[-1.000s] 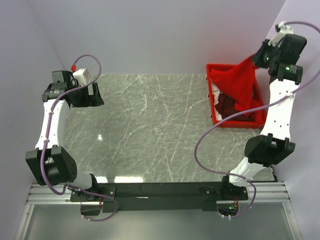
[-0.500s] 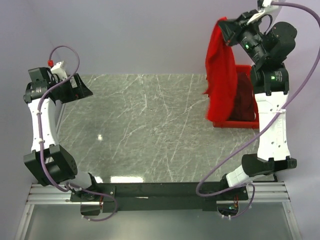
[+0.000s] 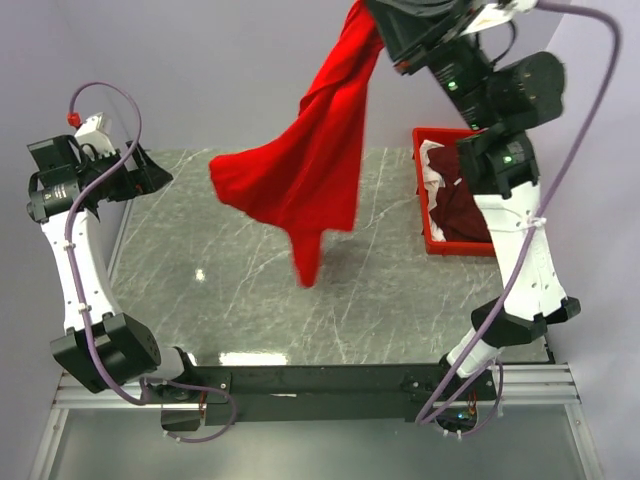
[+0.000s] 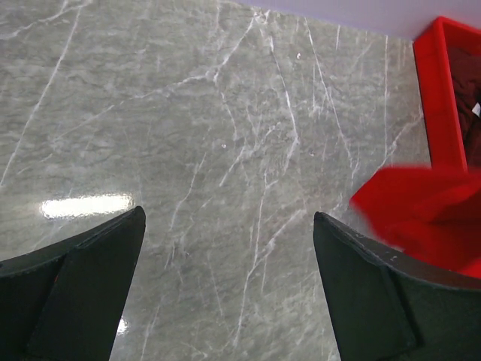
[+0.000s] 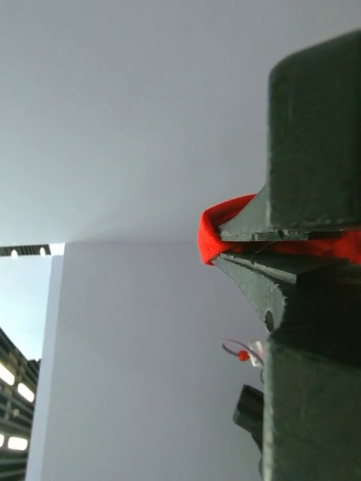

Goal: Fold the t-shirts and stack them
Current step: Move the tshirt to the center of the board

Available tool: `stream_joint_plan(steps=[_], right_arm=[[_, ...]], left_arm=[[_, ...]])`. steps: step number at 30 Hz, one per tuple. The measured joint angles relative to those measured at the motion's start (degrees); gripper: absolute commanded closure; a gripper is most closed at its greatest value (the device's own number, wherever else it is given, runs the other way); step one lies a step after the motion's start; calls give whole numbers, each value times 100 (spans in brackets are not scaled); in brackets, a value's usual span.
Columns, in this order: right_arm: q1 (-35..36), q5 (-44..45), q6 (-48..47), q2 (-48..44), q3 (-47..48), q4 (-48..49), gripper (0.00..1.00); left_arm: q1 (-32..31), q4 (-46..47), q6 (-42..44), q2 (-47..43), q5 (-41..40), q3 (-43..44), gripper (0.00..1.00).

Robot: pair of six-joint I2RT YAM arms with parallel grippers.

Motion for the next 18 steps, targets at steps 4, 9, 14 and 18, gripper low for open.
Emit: stream_joint_plan(steps=[4,9,14,18], right_arm=[[199,177,-127,-245,-1189,356,100],[166,743,-293,-1008,-3915,-61,53],[-603,1213,-601,-1749,-6526,-1405,36],[-1355,1322,-1054,-1784,-7158,-2516,30]], left_arm=[[116,-48,70,-61,76,0,1],[144,-444,721,-83,192,-48,1],[118,-1117,1858,-33,179,-531,1],[-214,-1316,2424,155,-63,-1207,1]])
